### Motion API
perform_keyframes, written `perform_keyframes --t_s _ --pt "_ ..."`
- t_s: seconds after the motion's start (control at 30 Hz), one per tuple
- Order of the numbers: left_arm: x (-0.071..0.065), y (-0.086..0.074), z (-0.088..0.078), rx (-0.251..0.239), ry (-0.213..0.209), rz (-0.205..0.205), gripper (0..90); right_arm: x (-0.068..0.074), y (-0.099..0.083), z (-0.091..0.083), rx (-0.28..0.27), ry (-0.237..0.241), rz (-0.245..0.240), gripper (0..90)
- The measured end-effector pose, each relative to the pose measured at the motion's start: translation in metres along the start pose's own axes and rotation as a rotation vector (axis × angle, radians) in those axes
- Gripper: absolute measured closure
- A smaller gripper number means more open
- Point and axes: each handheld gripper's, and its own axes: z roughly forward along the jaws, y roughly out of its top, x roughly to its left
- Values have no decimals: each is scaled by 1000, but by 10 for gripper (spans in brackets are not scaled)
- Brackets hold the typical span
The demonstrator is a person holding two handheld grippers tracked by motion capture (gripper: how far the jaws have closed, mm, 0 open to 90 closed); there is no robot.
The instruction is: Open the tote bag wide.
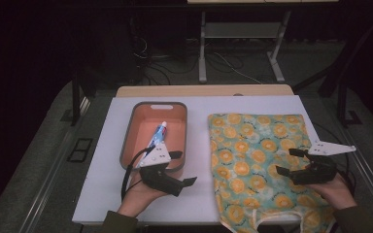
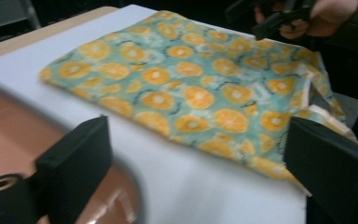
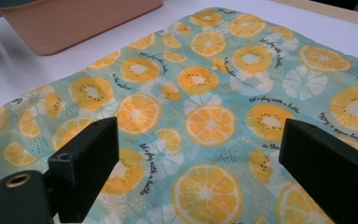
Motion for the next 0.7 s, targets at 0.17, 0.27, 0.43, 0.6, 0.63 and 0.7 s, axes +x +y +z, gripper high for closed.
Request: perform_keyframes --t_s 0.17,0.27,0.43,0.6,0.63,0.7 --pt "-19 6 26 30 -56 4 160 0 0 1 2 1 1 118" --pt "-25 5 38 52 -81 18 196 0 0 1 3 2 1 119" --pt "-37 -4 64 126 -113 33 217 0 0 1 7 4 0 119" --pt "-38 -22 86 225 -89 7 224 1 -1 2 15 7 -5 118" --pt "-37 -24 88 237 -84 7 225 2 -1 3 16 8 -6 119" --pt "-36 -28 93 257 -74 -7 230 2 -1 3 18 9 -8 119"
